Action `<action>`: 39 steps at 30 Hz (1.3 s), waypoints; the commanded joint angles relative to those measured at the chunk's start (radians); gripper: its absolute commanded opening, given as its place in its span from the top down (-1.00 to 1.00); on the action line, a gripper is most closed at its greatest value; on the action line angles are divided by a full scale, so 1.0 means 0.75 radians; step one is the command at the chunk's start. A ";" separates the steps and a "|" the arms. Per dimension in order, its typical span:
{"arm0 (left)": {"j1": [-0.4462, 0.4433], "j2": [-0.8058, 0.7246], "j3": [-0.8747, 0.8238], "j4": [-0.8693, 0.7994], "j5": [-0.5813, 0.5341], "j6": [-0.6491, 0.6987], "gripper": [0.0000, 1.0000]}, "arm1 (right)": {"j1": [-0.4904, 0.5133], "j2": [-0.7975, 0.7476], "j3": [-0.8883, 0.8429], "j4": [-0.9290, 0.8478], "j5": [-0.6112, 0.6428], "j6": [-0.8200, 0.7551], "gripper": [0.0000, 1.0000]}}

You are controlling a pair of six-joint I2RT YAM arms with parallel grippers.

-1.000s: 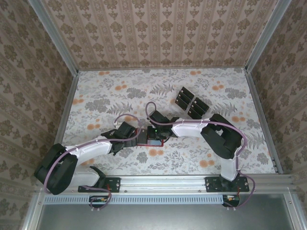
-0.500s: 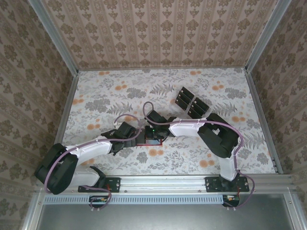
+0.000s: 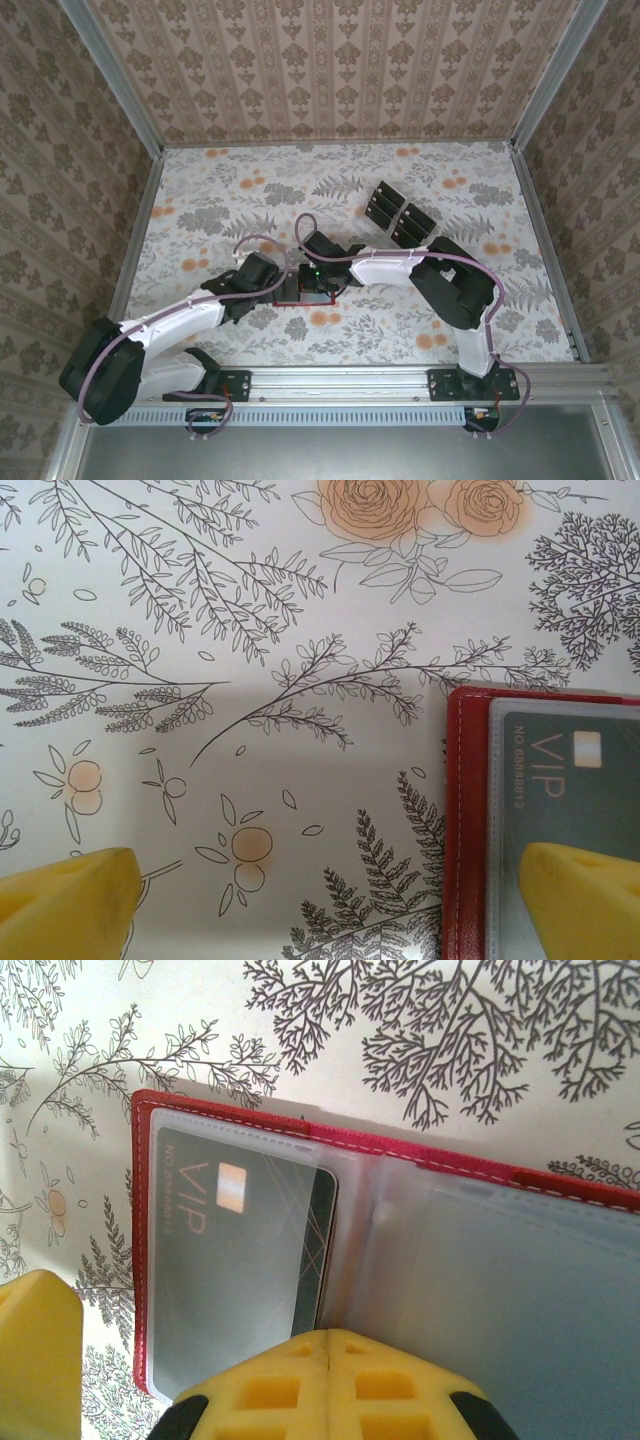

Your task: Put the credit cards into the card holder

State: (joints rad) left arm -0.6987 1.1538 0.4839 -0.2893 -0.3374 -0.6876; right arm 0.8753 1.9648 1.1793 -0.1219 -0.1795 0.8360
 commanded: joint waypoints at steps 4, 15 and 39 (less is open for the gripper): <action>0.014 -0.038 0.014 -0.060 -0.024 -0.028 -1.00 | 0.008 -0.037 -0.025 -0.030 0.011 0.001 0.85; 0.015 -0.051 0.003 -0.065 -0.023 -0.028 -1.00 | 0.008 -0.165 -0.086 -0.048 0.062 -0.005 0.82; 0.018 -0.040 -0.013 -0.044 -0.009 -0.031 -1.00 | 0.045 -0.010 0.017 -0.008 -0.006 0.006 0.90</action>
State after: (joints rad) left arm -0.6918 1.1316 0.4839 -0.3138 -0.3374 -0.6884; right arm 0.9043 1.9465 1.1637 -0.1127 -0.1719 0.8402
